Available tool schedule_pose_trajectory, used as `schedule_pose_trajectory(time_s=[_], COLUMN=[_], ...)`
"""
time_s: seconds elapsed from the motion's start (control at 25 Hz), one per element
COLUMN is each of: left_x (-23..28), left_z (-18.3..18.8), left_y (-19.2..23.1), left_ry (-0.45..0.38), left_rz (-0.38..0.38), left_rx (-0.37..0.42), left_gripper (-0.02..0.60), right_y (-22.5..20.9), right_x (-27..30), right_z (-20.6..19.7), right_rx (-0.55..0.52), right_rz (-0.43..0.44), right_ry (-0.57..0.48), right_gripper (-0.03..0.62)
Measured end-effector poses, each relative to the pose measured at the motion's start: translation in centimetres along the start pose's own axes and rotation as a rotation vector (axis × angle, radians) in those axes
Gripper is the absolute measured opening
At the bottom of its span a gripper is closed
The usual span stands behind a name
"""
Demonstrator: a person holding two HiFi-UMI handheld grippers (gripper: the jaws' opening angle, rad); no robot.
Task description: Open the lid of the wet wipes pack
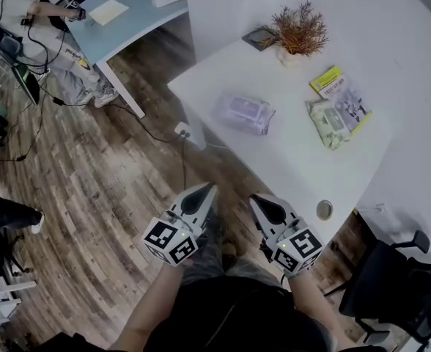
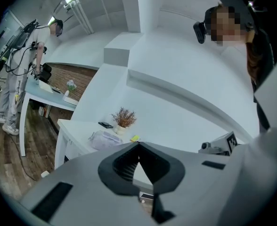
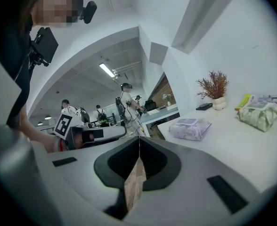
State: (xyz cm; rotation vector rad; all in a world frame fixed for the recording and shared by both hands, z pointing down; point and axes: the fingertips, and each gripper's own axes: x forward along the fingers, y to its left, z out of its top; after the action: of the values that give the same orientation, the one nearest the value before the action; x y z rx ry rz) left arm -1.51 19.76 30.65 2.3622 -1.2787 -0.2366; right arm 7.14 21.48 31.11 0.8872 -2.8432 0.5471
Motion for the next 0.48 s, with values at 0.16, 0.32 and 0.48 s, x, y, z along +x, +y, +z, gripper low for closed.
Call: schedule_pose_trajectory(time_s=[0.16, 0.32, 0.48], left_x=[2.7, 4.9, 7.2], left_z=[1.4, 2.7, 4.3], left_y=[2.1, 4.9, 7.7], left_ry=[-0.005, 0.006, 0.010], left_rz=[-0.033, -0.056, -0.080], left_rx=[0.001, 0.002, 0.002], left_gripper=[0.011, 0.011, 0.011], right_y=[-2.1, -3.5, -5.1], right_x=[2.2, 4.9, 7.3], right_z=[1.0, 2.2, 3.1], right_rx=[-0.006, -0.012, -0.012], right_rz=[-0.013, -0.026, -0.046], right_ry=[0.019, 0.027, 0.034], right_gripper=[0.021, 0.020, 0.021])
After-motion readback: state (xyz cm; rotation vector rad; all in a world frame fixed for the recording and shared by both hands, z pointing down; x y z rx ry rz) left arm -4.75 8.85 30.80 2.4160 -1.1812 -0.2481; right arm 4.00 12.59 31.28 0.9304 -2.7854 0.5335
